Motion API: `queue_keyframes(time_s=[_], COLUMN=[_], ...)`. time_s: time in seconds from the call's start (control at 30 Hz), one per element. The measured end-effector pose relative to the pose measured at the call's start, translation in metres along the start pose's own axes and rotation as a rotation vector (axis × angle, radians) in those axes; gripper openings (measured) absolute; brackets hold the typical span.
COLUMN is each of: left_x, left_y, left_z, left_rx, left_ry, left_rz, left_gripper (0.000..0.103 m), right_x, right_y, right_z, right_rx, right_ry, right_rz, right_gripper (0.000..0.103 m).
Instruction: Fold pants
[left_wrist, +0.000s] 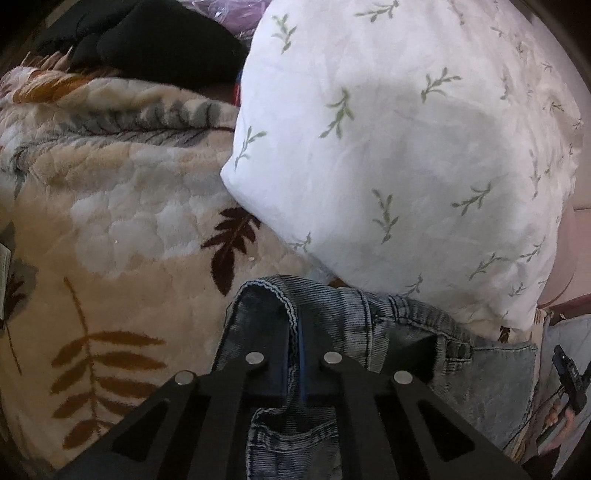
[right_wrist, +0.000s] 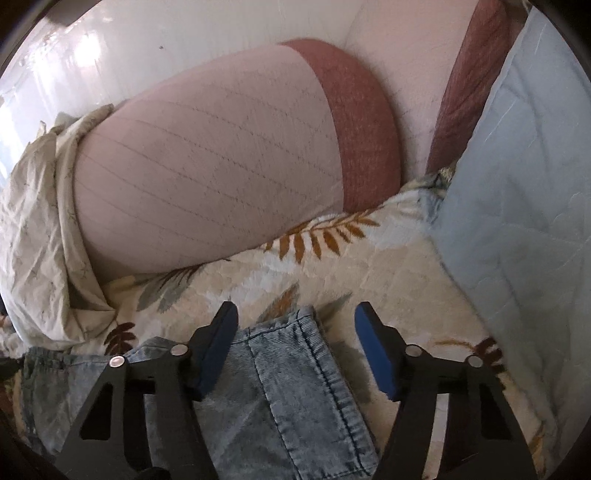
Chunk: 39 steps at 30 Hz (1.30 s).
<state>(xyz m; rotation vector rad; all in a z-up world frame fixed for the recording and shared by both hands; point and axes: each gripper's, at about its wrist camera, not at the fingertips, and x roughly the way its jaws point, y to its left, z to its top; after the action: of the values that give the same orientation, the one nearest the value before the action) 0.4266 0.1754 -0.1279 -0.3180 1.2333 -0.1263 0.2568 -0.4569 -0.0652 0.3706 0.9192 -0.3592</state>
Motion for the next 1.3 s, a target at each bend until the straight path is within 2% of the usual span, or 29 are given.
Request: queue_keyframes(time_s=[0.1, 0.2, 0.3, 0.5, 0.53, 0.6, 0.63, 0.7, 0.8, 1.0, 1.1, 1.17, 1.3], left_x=[0.013, 0.016, 0.023, 0.037, 0.036, 0.032, 0.027, 0.014, -0.013, -0.083, -0.105, -0.112, -0.142], left_y=[0.003, 0.003, -0.009, -0.036, -0.037, -0.04, -0.047, -0.041, -0.036, -0.015, -0.019, -0.036, -0.035], left_z=[0.001, 0.004, 0.001, -0.017, -0.018, -0.02, -0.028, -0.031, -0.031, -0.034, -0.048, -0.063, -0.077], left_rx=[0.019, 0.044, 0.043, 0.068, 0.061, 0.05, 0.049, 0.046, 0.032, 0.003, 0.012, 0.013, 0.009], left_ry=[0.042, 0.026, 0.01, -0.025, -0.029, -0.045, -0.06, -0.084, -0.126, -0.195, -0.207, -0.22, -0.24], left_rz=[-0.019, 0.003, 0.009, 0.032, 0.028, 0.022, 0.015, -0.009, -0.049, -0.147, -0.166, -0.177, -0.217], left_gripper=[0.005, 0.005, 0.005, 0.004, 0.004, 0.004, 0.004, 0.004, 0.004, 0.004, 0.004, 0.004, 0.004], right_x=[0.017, 0.035, 0.055, 0.093, 0.096, 0.094, 0.093, 0.087, 0.07, 0.019, -0.014, -0.042, -0.078], right_y=[-0.002, -0.004, -0.009, -0.014, -0.014, -0.01, -0.009, -0.004, 0.0, -0.012, -0.023, -0.021, -0.023], right_z=[0.003, 0.007, 0.011, 0.01, 0.009, 0.008, 0.008, 0.008, 0.009, 0.016, 0.018, 0.021, 0.015], right_rx=[0.005, 0.01, -0.006, -0.035, -0.039, -0.064, -0.071, -0.091, -0.098, -0.027, 0.009, 0.028, 0.039], right_ry=[0.044, 0.075, 0.112, 0.185, 0.18, 0.166, 0.173, 0.183, 0.154, 0.084, 0.046, 0.014, -0.031], right_rz=[0.009, -0.007, -0.045, -0.064, -0.076, -0.075, -0.063, -0.056, -0.053, -0.012, 0.031, 0.044, 0.067], right_gripper=[0.064, 0.063, 0.053, 0.05, 0.047, 0.031, 0.014, 0.014, 0.014, 0.014, 0.014, 0.014, 0.014])
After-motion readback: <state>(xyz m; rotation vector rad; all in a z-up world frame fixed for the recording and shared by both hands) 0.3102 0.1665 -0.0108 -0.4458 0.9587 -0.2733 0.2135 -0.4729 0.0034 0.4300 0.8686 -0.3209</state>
